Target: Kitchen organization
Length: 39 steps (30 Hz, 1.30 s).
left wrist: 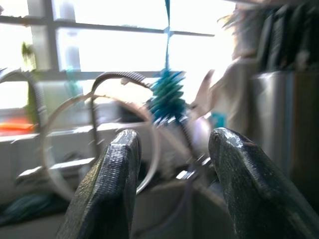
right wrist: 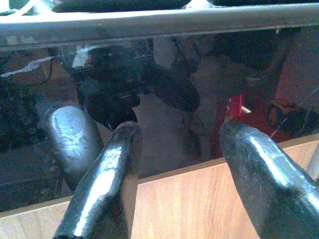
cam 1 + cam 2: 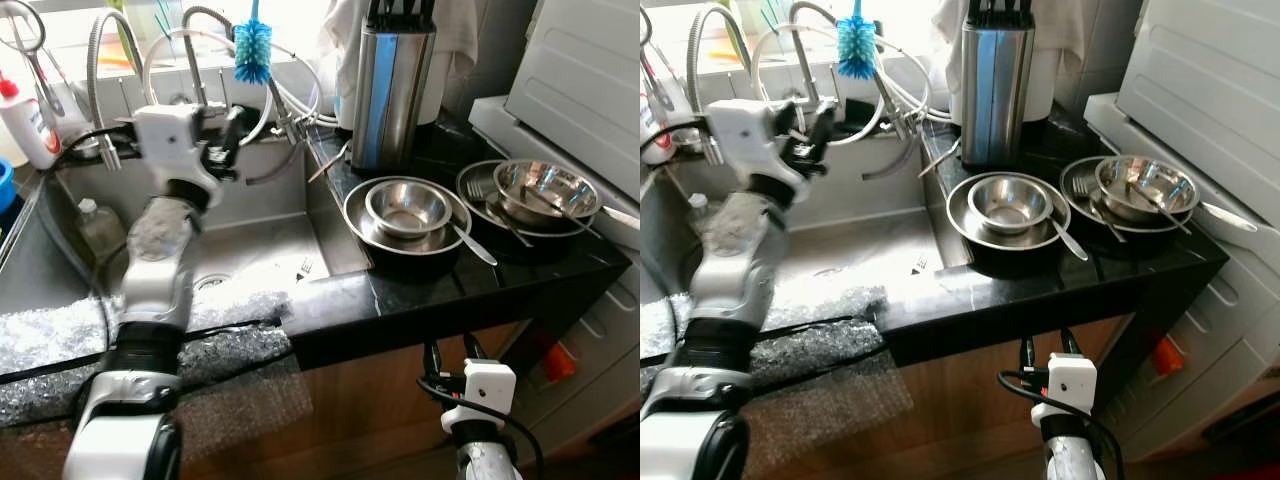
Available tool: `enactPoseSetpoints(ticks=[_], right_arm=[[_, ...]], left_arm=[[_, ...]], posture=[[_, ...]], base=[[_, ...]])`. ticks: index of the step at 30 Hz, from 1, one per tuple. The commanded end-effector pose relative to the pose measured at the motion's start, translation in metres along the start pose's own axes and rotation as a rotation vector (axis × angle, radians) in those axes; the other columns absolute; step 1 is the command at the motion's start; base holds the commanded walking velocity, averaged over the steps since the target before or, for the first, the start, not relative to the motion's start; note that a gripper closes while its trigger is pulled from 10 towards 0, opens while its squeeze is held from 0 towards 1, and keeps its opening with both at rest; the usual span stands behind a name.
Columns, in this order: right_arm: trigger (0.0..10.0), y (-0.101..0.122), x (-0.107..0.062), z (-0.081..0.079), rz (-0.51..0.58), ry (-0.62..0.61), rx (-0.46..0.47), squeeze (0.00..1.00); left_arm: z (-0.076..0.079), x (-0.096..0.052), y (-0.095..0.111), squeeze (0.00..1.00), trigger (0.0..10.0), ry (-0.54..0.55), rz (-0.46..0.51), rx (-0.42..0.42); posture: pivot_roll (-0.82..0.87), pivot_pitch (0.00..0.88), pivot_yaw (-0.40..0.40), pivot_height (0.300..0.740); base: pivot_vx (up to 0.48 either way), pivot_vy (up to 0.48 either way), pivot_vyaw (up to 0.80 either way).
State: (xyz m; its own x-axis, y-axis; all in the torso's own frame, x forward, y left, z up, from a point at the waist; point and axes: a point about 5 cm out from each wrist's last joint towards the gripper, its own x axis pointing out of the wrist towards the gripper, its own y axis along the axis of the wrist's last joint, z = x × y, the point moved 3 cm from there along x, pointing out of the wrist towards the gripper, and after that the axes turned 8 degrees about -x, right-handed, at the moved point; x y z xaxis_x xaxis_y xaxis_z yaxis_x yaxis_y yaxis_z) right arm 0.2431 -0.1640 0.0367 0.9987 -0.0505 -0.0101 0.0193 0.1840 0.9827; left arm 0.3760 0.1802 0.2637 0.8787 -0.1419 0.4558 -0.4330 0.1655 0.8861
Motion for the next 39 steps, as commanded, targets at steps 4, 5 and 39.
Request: enactPoseSetpoints(ticks=[4,5,39], right_arm=[[10.0,-0.001,-0.002,0.000,0.001,-0.001,0.000,0.00],[10.0,-0.001,-0.003,0.000,0.000,-0.001,0.000,0.00],[10.0,0.030,0.007,0.002,0.101,0.026,-0.048,0.00]], left_arm=[[-0.021,-0.024,0.010,0.00,10.0,0.005,-0.021,0.051],[-0.027,-0.032,0.009,0.00,10.0,0.017,-0.042,0.069],[-0.019,-0.107,-0.019,0.00,10.0,0.216,-0.192,-0.008]], posture=[[-0.14,0.000,0.043,0.740],[-0.14,0.000,0.046,0.740],[-0.15,0.000,0.025,0.740]], base=[[0.000,0.000,0.00],[0.000,0.000,0.00],[0.000,0.000,0.00]])
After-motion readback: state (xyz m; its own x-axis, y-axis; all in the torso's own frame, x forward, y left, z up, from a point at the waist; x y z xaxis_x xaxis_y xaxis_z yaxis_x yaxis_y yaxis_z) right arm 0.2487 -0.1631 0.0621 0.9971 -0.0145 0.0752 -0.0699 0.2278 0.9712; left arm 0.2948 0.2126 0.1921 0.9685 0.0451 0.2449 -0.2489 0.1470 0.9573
